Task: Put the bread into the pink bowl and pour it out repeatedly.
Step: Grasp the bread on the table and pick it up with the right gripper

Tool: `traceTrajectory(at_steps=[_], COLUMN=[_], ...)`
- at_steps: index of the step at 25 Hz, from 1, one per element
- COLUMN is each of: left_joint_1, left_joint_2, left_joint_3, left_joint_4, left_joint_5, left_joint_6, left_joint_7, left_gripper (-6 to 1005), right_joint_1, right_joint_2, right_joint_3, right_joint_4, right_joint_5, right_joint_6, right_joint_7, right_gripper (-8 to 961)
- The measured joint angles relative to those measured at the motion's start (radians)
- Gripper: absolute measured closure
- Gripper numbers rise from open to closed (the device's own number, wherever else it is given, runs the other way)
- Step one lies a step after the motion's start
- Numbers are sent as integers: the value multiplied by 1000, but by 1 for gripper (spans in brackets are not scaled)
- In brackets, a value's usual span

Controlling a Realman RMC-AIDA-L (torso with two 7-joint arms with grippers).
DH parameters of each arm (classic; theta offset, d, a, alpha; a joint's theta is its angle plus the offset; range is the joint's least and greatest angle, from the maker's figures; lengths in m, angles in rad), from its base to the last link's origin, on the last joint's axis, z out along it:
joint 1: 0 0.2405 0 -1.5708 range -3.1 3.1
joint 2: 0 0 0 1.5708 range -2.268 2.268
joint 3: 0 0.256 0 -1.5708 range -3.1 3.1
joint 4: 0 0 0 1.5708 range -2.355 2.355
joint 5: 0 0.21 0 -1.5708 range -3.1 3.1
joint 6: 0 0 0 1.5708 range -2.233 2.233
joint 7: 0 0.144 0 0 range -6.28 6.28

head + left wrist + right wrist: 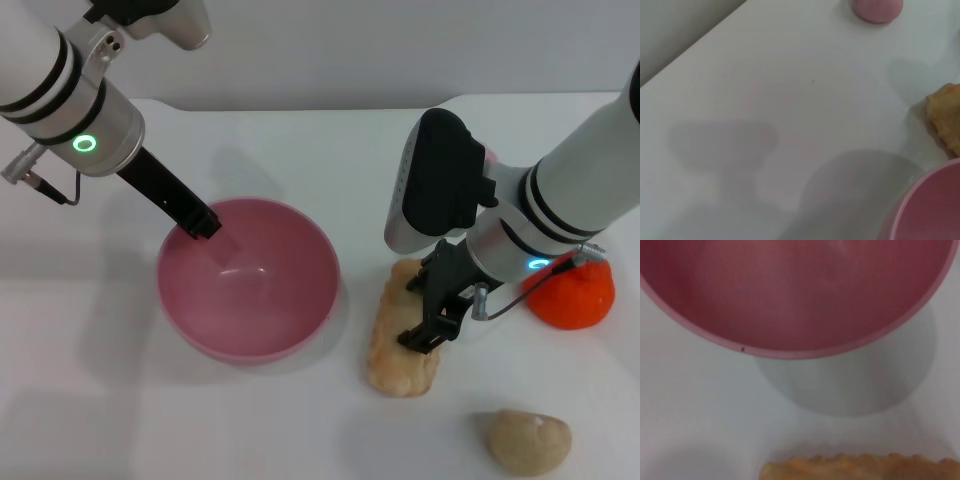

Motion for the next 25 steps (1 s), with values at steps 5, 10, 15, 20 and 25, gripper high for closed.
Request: traceTrajectory(at_steps=[5, 10, 15, 20, 25], left_joint_1=[-2, -4, 0, 3, 7], left_joint_2=[1, 0, -1, -2, -2], left_joint_3=[0, 0, 0, 0, 0], left_joint_4=[-1, -2, -2, -3, -2], left_joint_5=[0, 0, 0, -8, -12], left_joint_6=[3, 5, 9, 10, 9], left_joint_7=[5, 9, 9, 9, 9], left_gripper=[936, 936, 936, 935, 935], right_joint_1=[1, -1, -10, -10, -12], right_joint_2=[0, 0, 0, -1, -1], right_joint_3=[-2, -2, -6, -13, -14], right_joint_4=[14, 17, 12, 13, 12], right_joint_5=[7, 7, 7, 1, -3], right_joint_6=[-6, -7, -7, -6, -2], right_joint_7=[2, 4, -13, -14, -14], right_gripper=[279, 283, 287, 401, 451])
